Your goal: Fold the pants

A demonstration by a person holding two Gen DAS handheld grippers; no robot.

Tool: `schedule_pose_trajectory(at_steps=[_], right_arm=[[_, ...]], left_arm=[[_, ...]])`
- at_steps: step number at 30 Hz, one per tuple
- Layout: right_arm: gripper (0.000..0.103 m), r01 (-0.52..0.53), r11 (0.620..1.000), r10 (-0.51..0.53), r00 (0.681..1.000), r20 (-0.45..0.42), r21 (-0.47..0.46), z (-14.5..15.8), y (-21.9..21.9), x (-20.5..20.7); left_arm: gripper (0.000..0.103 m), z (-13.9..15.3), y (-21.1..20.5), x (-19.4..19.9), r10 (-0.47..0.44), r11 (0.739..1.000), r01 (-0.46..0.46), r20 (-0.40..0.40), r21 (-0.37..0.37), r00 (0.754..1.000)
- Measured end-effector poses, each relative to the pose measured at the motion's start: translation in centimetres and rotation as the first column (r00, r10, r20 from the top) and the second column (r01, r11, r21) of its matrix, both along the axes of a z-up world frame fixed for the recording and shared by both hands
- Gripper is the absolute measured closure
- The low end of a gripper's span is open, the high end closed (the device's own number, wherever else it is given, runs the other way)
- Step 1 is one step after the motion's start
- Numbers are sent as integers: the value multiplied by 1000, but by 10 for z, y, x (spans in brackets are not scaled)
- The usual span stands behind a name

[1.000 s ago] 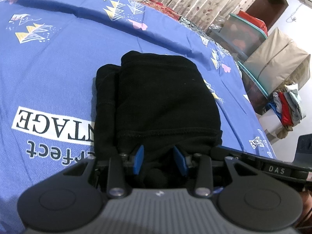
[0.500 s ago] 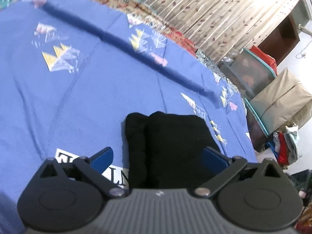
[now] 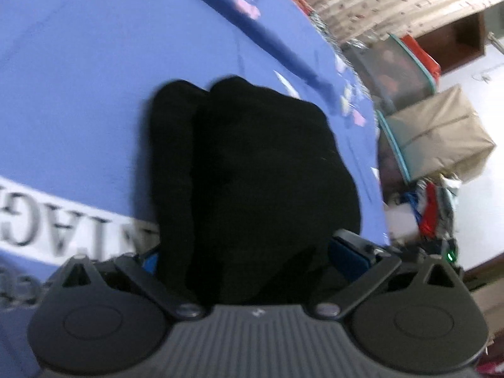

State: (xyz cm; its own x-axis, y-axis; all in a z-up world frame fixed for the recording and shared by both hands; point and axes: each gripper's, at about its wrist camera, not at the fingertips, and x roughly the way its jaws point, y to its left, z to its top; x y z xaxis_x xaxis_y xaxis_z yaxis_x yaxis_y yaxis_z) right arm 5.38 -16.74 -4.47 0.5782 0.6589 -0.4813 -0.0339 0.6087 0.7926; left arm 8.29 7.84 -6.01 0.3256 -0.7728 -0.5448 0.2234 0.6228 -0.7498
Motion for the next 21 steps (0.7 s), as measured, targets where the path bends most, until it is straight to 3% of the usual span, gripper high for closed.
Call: schedule_pose_trajectory(at_steps=[1,3,4,8,12,15,21], right_arm=[[14,-17,999,18,1000,4,-34,4,9,4],[30,-32,994,36,999,34,-109,18,24,9],[33,-23,993,31,998,61,-117,26,27,10],[39,30,995,-9,978,211,-97,70,26,22],[39,102,982,-33,920,390,-160,115,31,55],[39,152,974,-67,905,421,-170,121,31,99],[40,194,957,-109,929,354,-215,72,26,166]], left_arm=[[12,3,-5,2,-17,1000,17,8,6,1000],[28,19,-9,4,-41,999,40,48,16,998],[30,33,-8,7,-50,999,49,92,20,995],[30,87,-2,38,-29,1000,29,251,3,967],[30,122,-15,88,-9,999,-7,391,40,920],[31,123,-20,134,37,997,-60,388,48,921],[32,71,-29,205,113,983,-151,298,105,948]])
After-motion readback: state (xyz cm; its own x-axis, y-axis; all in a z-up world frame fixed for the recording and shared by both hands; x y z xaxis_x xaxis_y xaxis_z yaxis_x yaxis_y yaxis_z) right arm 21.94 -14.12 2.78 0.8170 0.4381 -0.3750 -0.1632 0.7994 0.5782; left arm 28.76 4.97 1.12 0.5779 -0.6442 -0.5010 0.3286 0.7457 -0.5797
